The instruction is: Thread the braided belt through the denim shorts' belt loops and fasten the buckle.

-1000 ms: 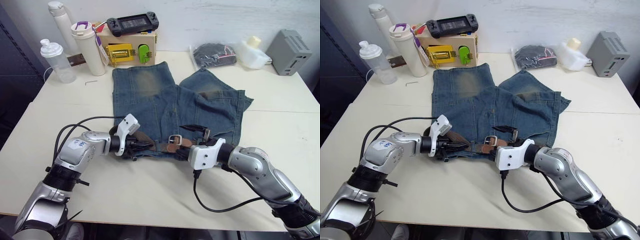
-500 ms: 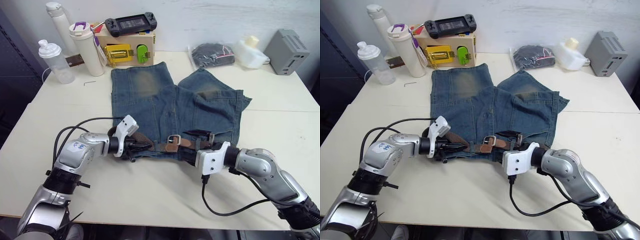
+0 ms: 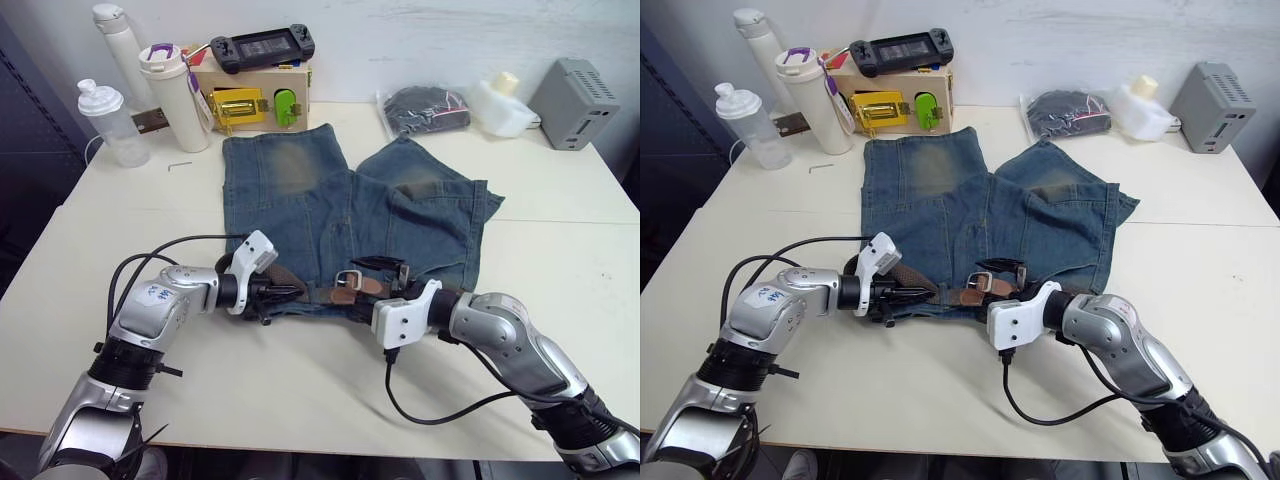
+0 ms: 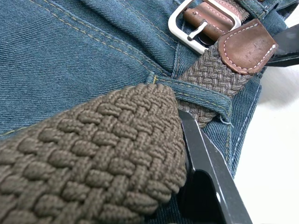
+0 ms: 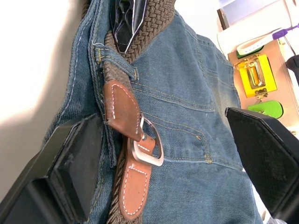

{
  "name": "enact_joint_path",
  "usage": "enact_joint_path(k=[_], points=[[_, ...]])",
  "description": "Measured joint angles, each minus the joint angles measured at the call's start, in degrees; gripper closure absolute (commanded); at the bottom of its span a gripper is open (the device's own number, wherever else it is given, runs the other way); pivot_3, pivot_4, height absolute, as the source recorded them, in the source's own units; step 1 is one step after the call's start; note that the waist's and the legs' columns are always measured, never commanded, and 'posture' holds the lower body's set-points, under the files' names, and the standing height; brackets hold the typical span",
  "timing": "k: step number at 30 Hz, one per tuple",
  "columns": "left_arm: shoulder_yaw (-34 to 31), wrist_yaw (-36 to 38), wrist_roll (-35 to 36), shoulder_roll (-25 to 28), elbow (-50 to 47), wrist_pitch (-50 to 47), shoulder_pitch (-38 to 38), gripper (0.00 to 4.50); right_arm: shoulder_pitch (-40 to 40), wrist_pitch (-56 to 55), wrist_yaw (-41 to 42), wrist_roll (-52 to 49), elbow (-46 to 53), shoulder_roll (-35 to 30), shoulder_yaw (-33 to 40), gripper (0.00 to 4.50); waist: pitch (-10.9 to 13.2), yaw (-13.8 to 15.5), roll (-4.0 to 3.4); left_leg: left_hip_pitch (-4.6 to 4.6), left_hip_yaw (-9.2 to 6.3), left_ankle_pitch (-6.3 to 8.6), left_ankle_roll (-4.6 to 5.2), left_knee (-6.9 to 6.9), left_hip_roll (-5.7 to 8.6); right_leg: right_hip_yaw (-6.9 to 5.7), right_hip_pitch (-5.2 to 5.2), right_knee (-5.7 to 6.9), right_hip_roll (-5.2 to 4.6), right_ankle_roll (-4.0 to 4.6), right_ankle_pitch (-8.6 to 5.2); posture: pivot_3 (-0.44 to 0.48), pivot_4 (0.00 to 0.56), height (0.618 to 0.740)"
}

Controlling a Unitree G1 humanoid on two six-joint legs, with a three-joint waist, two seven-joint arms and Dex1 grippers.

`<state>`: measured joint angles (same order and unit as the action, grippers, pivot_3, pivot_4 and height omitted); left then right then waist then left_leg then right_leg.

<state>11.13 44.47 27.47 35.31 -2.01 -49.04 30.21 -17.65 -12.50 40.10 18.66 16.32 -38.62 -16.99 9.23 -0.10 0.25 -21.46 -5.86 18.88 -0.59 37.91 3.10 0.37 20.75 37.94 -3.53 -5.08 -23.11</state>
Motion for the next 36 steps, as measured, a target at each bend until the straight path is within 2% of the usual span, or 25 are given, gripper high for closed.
enact_joint_path(k=[3,4,5,12,13,28,29,31,35,36], points=[[-0.42,0.01,-0.19,-0.43,-0.08,-0.13,-0.27,4.5,-0.07,0.0,0.31,0.0,0.0,0.48,-0.12,0.03,0.0,0.0,0.0,0.0,0.0,0.0,0.0,0.0,0.0,0.0,0.0,0.01,0.0,0.0,0.0,0.0,0.15,0.74],[-0.49,0.03,-0.29,-0.47,-0.14,-0.16,-0.3,4.5,-0.06,0.0,0.4,0.01,0.0,0.67,-0.32,0.54,0.0,0.0,0.0,0.0,0.0,0.0,0.0,0.01,0.0,0.0,0.0,0.02,0.0,0.0,0.0,0.0,0.15,0.74],[-0.56,0.04,-0.42,-0.52,-0.23,-0.21,-0.34,4.5,-0.05,0.0,0.54,0.08,0.0,0.93,-0.64,0.81,0.0,-0.01,0.0,0.0,0.0,0.0,0.0,0.01,0.0,0.0,0.0,0.02,0.0,0.0,0.0,0.0,0.15,0.74],[-1.19,0.04,-0.81,-0.77,-0.76,-0.46,-0.95,4.5,0.02,0.0,0.92,0.73,-0.1,2.07,-2.02,4.24,0.0,-0.03,0.0,0.0,-0.01,0.0,0.0,0.03,0.0,-0.01,0.01,0.04,0.0,0.0,0.0,0.0,0.15,0.74],[-1.26,0.03,-0.84,-0.77,-0.91,-0.49,-1.06,4.5,0.01,-0.04,1.0,0.84,-0.29,2.07,-2.16,4.43,0.0,-0.03,0.0,0.01,-0.01,0.0,0.0,0.03,0.0,-0.02,0.01,0.04,0.0,0.0,0.0,0.0,0.15,0.74],[-2.16,-0.22,-0.97,-1.05,-1.49,-1.38,-1.49,4.5,-0.2,-0.05,1.52,1.18,-1.41,2.08,-2.43,4.43,0.0,-0.12,0.0,0.02,-0.01,0.0,0.0,0.04,0.0,-0.02,0.01,0.06,0.0,0.0,0.0,0.0,0.15,0.74],[-2.17,-0.22,-0.97,-1.05,-1.5,-1.38,-1.5,4.5,-0.21,-0.03,1.34,1.22,-1.49,2.12,-2.42,3.81,0.0,-0.12,0.0,0.02,-0.01,0.0,0.0,0.04,0.0,-0.02,0.01,0.06,0.0,0.0,0.0,0.0,0.15,0.74],[-2.18,-0.2,-0.96,-1.06,-1.54,-1.38,-1.52,4.5,-0.49,0.03,0.91,1.58,-2.19,2.29,-2.39,3.08,0.0,-0.13,0.0,0.02,0.0,0.0,0.0,0.04,0.0,-0.02,0.01,0.06,0.0,0.0,0.0,0.0,0.15,0.74],[-2.19,-0.2,-0.94,-1.09,-1.63,-1.46,-1.54,4.5,-1.67,-1.02,-0.83,3.32,-3.43,2.34,-2.37,1.32,0.0,-0.12,0.0,0.02,0.0,0.0,0.0,0.05,0.0,-0.02,0.03,0.1,0.0,0.0,0.0,0.0,0.15,0.74],[-2.2,-0.2,-0.95,-1.09,-1.67,-1.49,-1.55,4.5,-1.71,-1.31,-1.11,3.61,-3.51,2.35,-2.37,1.32,0.0,-0.12,0.0,0.02,0.0,0.0,0.0,0.06,0.0,-0.02,0.03,0.1,0.0,0.0,0.0,0.0,0.15,0.74]])
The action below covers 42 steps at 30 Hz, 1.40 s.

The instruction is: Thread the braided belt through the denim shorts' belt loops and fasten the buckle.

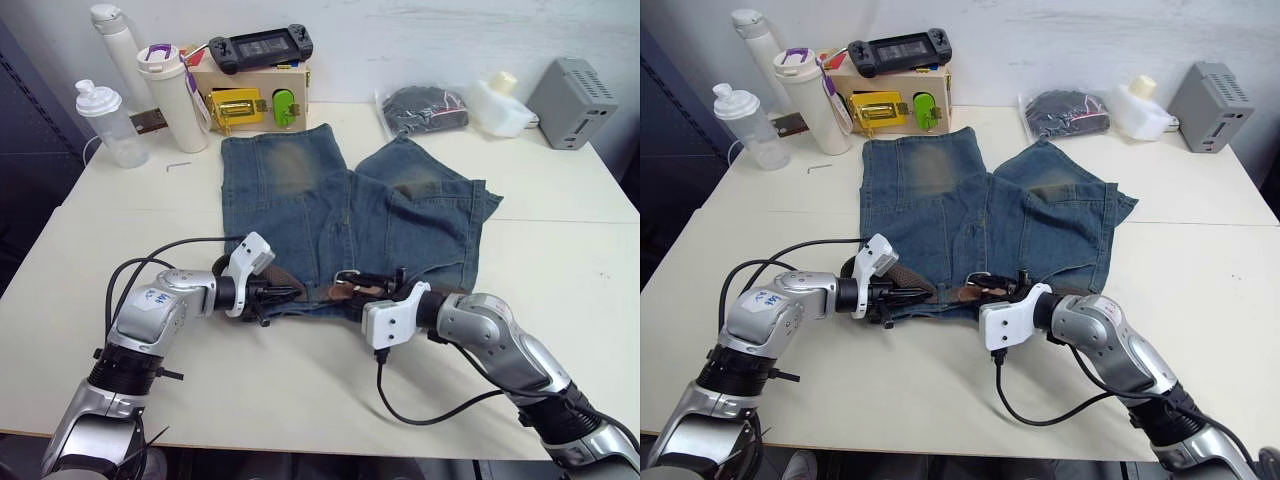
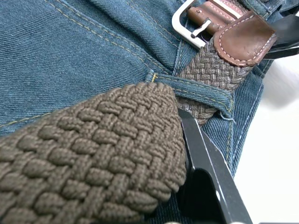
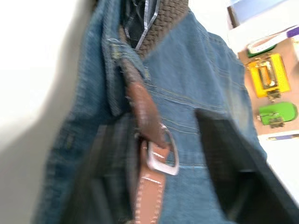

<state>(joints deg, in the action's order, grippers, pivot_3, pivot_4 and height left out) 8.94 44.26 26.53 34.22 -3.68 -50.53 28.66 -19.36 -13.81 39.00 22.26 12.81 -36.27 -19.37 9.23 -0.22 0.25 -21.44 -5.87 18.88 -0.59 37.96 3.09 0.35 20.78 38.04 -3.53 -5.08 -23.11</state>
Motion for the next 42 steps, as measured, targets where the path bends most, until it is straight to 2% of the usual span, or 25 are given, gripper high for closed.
enact_joint_path(k=[9,10,12,17,26,28,30,33,37,39,42], points=[[-0.1,-0.01,0.0,-0.04,-0.11,-0.06,-0.1,4.5,-0.71,-0.02,-1.1,0.65,-1.04,0.85,0.0,1.32,0.0,-0.02,0.0,0.0,0.0,0.0,0.0,0.01,0.0,0.0,0.0,0.03,0.0,0.0,0.0,0.0,0.15,0.74],[-0.1,-0.01,0.01,-0.06,-0.13,-0.06,-0.13,4.5,-0.72,-0.02,-1.1,0.64,-1.04,0.85,0.0,1.7,0.0,-0.02,0.0,0.0,0.0,0.0,0.0,0.01,0.0,0.0,0.0,0.03,0.0,0.0,0.0,0.0,0.15,0.74],[-0.16,-0.01,0.02,-0.07,-0.17,-0.05,-0.21,4.5,-0.71,-0.03,-1.01,0.62,-1.04,0.84,0.0,2.1,0.0,-0.03,0.0,0.0,0.0,0.0,0.0,0.01,0.0,0.0,0.0,0.03,0.0,0.0,0.0,0.0,0.15,0.74],[-0.61,-0.05,0.01,-0.07,-0.25,-0.29,-0.48,4.5,-0.34,-0.13,-0.43,0.47,-0.94,0.72,0.03,4.46,0.0,-0.09,0.0,0.0,0.01,0.0,0.0,0.01,0.0,0.0,0.01,0.04,0.0,0.0,0.0,0.0,0.15,0.74],[-1.6,-0.63,0.12,-0.94,-0.25,-0.72,-0.88,4.5,-0.12,0.08,0.25,0.01,-0.89,0.59,0.07,4.49,0.0,-0.08,0.0,0.0,0.01,0.0,0.0,0.02,0.0,-0.01,0.01,0.05,0.0,0.0,0.0,0.0,0.15,0.74],[-2.72,-0.97,0.44,-1.82,-0.21,-1.29,-1.3,3.61,-0.13,0.08,0.24,0.09,-0.89,0.59,0.14,4.5,0.0,-0.05,0.0,0.0,0.01,0.0,0.0,0.03,0.0,-0.01,0.02,0.06,0.0,0.0,0.0,0.0,0.15,0.74],[-3.95,-0.76,1.6,-1.99,-0.51,-2.09,-1.62,2.99,-0.12,0.02,0.23,0.1,-0.89,0.59,0.14,4.5,0.0,-0.07,0.0,0.0,0.01,0.0,0.0,0.04,0.0,-0.01,0.02,0.06,0.0,0.0,0.0,0.0,0.15,0.74],[-6.3,-0.62,3.41,-1.96,-3.8,-2.78,-2.74,1.69,-0.11,-0.05,0.17,0.14,-0.9,0.58,0.14,4.5,0.0,-0.09,0.0,0.0,0.02,0.0,0.0,0.04,0.0,0.0,0.1,0.23,-0.01,0.0,0.0,0.0,0.15,0.74],[-12.42,-1.12,8.62,-1.92,-11.14,-5.3,-6.66,1.69,0.38,-0.04,0.13,0.09,-0.88,0.5,0.33,4.5,0.0,-0.25,0.0,-0.01,0.05,0.01,-0.01,0.04,0.0,0.04,0.25,0.54,-0.03,0.0,0.0,0.0,0.15,0.74],[-15.93,-2.44,12.24,-1.95,-17.05,-7.74,-10.9,1.69,0.53,-0.02,0.07,0.0,-0.76,0.5,0.5,4.5,0.0,-0.37,0.0,-0.01,0.06,0.01,-0.01,0.01,-0.01,0.07,0.28,0.56,-0.02,0.0,0.0,0.0,0.15,0.74],[-17.79,-4.53,15.09,-2.09,-23.6,-9.67,-17.11,2.45,0.85,0.11,0.05,-0.05,-0.77,0.48,0.95,4.5,0.0,-0.43,0.0,-0.01,0.05,0.01,-0.02,-0.01,-0.02,0.08,0.24,0.55,-0.02,0.0,0.0,0.0,0.15,0.74]])
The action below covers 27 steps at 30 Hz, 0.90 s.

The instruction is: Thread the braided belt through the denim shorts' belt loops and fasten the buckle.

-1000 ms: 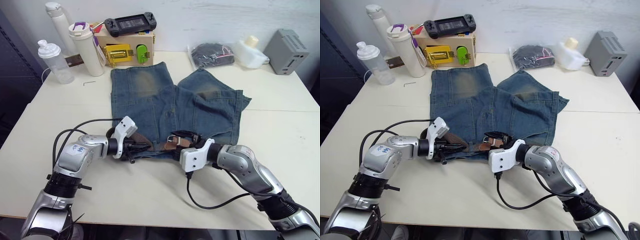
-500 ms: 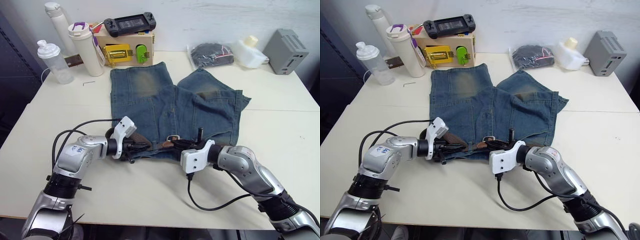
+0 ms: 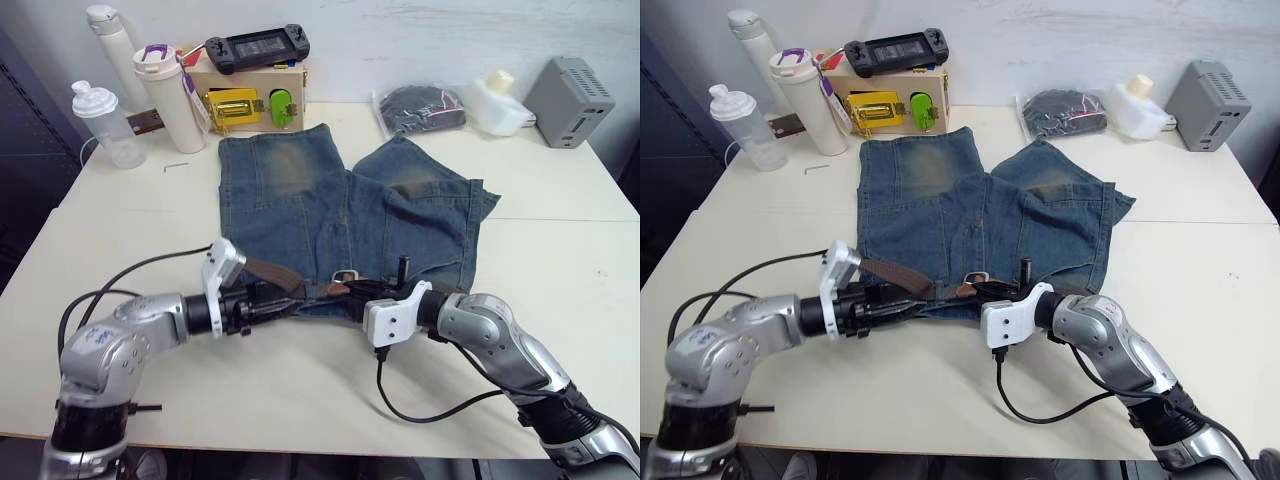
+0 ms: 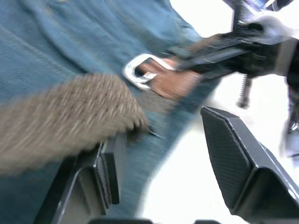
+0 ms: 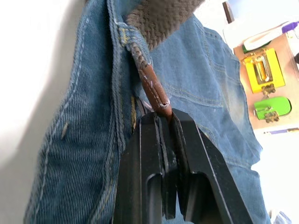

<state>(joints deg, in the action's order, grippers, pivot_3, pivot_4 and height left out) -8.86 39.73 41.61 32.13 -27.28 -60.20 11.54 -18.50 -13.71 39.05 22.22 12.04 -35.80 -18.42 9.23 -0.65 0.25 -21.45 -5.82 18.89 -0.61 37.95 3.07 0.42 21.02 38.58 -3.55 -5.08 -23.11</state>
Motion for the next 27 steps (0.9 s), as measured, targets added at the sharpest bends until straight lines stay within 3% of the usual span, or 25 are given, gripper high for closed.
enact_joint_path(k=[5,8,10,18,24,27], points=[[-2.54,-5.05,1.39,-1.99,-4.68,-0.22,-6.33,4.45,0.05,0.17,0.0,-0.05,-0.06,0.1,0.74,4.5,0.0,0.58,0.0,0.01,-0.03,0.0,0.0,0.05,0.0,0.0,-0.16,-0.41,0.01,0.0,0.0,0.0,0.15,0.74],[-2.81,-8.02,0.57,-2.28,-6.34,0.2,-8.9,4.45,0.1,0.17,0.0,-0.19,-0.18,0.13,0.79,4.5,0.0,0.53,0.0,0.01,-0.03,0.0,0.0,0.02,0.0,0.0,-0.25,-0.61,0.02,0.0,0.0,0.0,0.15,0.74],[-1.79,-11.95,-3.85,-3.03,-8.44,4.3,-11.77,4.45,0.12,0.31,0.0,-0.62,-0.2,0.19,0.91,4.5,0.0,0.51,0.0,0.02,-0.02,0.0,0.0,0.0,0.0,-0.01,-0.28,-0.67,0.02,0.0,0.0,0.0,0.15,0.74],[0.55,-19.81,-10.67,-11.26,-11.14,15.7,-14.78,4.45,1.35,1.26,0.1,-1.94,0.07,0.06,2.03,4.5,0.0,0.61,0.0,0.04,-0.01,0.0,0.0,0.01,0.0,-0.03,-0.37,-0.73,0.02,0.0,0.0,0.0,0.15,0.74],[9.41,-20.68,-21.01,-5.06,-6.44,19.1,-17.25,4.45,1.53,1.51,0.32,-3.86,0.99,-0.36,3.87,4.5,0.0,0.55,0.0,0.16,0.03,0.01,0.01,-0.08,-0.01,0.0,-0.42,-0.78,0.04,0.0,0.0,0.0,0.15,0.74],[10.87,-21.28,-23.26,-5.36,-5.3,20.49,-16.17,4.45,1.41,2.55,0.75,-5.66,1.57,-0.38,5.17,4.5,-0.03,0.82,-0.05,0.24,-0.01,0.01,0.02,-0.06,0.01,0.0,-0.55,-0.81,0.0,0.0,0.0,0.0,0.15,0.74]])
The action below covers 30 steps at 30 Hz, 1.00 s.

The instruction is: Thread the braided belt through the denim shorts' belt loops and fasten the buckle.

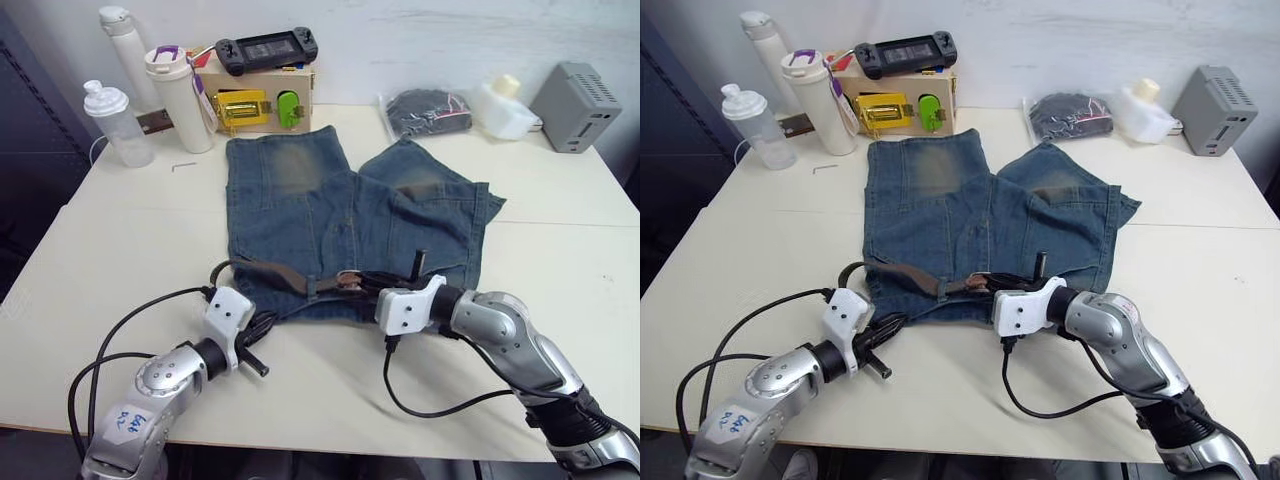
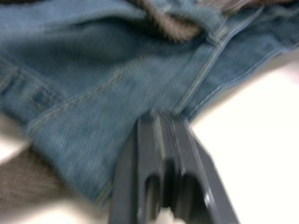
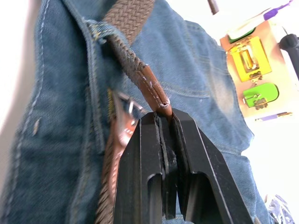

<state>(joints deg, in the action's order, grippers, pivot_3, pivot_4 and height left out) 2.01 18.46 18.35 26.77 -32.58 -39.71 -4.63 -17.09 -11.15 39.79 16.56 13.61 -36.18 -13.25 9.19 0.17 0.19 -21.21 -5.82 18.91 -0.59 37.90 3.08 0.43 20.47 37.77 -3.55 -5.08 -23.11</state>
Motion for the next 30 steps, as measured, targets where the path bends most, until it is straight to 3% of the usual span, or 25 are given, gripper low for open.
enact_joint_path(k=[10,20,28,30], points=[[0.73,-0.11,-2.18,-0.86,1.98,2.77,-0.42,4.45,-0.24,4.55,1.42,-6.59,2.96,-3.01,7.41,4.5,-0.03,-0.1,-0.06,0.02,0.02,0.0,0.01,0.0,-0.01,0.0,0.0,0.01,0.0,0.0,0.0,0.0,0.15,0.74],[0.81,0.25,-2.86,-0.89,1.9,3.34,-0.96,4.45,-11.79,22.39,2.38,-24.75,4.29,-4.63,21.5,4.5,-0.1,-0.2,-0.21,0.02,0.06,0.01,0.02,-0.08,-0.04,0.01,-0.01,-0.04,0.01,0.0,0.0,0.0,0.15,0.74],[0.23,1.85,-2.52,-0.63,1.4,3.79,-1.31,4.45,-10.79,27.07,2.25,-28.04,9.26,-3.63,19.0,4.5,-0.1,-0.16,-0.22,0.0,0.06,0.02,0.03,-0.08,-0.05,0.01,0.0,-0.04,0.01,0.0,0.0,0.0,0.15,0.74],[-1.0,4.21,0.28,0.04,0.03,2.2,-1.89,4.45,-10.0,26.37,2.64,-26.12,9.64,-4.0,16.05,4.5,-0.09,-0.19,-0.21,-0.04,0.06,0.02,0.03,-0.11,-0.07,0.01,0.02,-0.03,0.02,0.0,0.0,0.0,0.15,0.74]])
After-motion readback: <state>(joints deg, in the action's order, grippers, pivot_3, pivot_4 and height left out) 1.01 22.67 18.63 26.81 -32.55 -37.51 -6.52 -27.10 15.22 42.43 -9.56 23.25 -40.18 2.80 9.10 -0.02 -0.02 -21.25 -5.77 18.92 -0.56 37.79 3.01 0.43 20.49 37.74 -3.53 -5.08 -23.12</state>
